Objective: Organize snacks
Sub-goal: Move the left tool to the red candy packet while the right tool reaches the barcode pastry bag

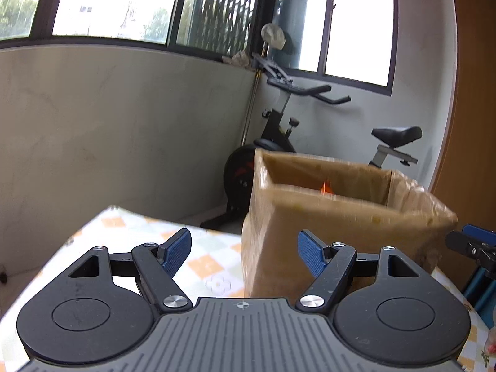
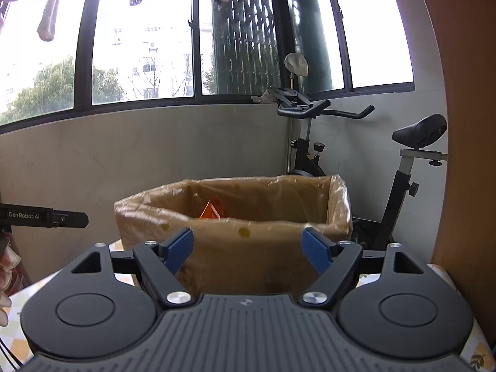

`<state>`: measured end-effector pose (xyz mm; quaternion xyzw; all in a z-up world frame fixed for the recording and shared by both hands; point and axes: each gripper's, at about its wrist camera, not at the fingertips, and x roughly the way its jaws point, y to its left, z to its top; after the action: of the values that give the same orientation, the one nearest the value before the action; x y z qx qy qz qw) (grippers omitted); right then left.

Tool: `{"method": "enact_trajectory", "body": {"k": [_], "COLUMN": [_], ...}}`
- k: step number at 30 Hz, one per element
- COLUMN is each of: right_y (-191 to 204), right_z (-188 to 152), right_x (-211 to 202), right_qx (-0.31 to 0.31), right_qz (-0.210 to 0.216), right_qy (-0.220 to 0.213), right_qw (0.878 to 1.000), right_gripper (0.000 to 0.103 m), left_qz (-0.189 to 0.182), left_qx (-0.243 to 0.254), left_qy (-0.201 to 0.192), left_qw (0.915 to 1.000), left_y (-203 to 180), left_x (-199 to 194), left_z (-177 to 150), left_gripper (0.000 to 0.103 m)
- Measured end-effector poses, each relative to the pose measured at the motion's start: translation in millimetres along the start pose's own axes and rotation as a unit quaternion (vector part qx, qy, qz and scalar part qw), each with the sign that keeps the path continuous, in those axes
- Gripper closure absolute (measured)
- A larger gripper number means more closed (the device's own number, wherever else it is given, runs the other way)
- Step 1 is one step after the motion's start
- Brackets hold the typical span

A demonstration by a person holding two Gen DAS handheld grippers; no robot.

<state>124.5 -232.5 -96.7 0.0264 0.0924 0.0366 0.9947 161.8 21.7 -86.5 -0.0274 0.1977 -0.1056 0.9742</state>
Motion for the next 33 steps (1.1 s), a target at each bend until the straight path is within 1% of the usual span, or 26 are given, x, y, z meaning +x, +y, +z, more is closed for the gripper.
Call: {"method": "enact_trajectory", "body": {"k": [4, 11, 15, 18, 22, 26, 29, 33], "right_y": [3, 2, 2, 2, 6, 9, 11, 11], "right_z": [-13, -37, -52, -63, -79, -86, -87, -90], "right_x": [-5, -6, -9, -10, -11, -9, -8, -7], "right_qx": [0.005, 0.021, 0.027, 0.035, 0.042, 0.046, 0.045, 0.048], "right_qz": [0.001, 0.002, 0.0, 0.001, 0.003, 0.008, 0.014, 0.015], "right_qy": [0.007, 0.037, 0.056, 0.069, 0.088, 0.099, 0.1, 0.106], "right_qw": [1.0, 0.999, 0.998, 0.997, 0.995, 0.994, 0.994, 0.993], "right_gripper": [0.023, 0.023, 0.023, 0.023, 0.023, 0.023, 0.023, 0.023], "left_qz": [0.002, 0.003, 0.0, -0.001, -0.015, -0.023, -0.026, -0.017], "left_qx": [-0.004, -0.005, 0.004, 0.004, 0.015, 0.034, 0.055, 0.066], "left_qy": [0.015, 0.063, 0.087, 0.113, 0.148, 0.156, 0.16, 0.176], "left_qw": [0.9999, 0.998, 0.9962, 0.9936, 0.9888, 0.9868, 0.9853, 0.982], "left_y": [3, 3, 0, 0, -5, -13, -20, -24], "left_x": [-4, 1, 4, 4, 2, 1, 1, 6], "left_z": [-19, -54, -78, -95, -119, -131, -136, -145], "left_gripper": [0.025, 0.026, 0.026, 0.026, 0.025, 0.016, 0.015, 0.014]}}
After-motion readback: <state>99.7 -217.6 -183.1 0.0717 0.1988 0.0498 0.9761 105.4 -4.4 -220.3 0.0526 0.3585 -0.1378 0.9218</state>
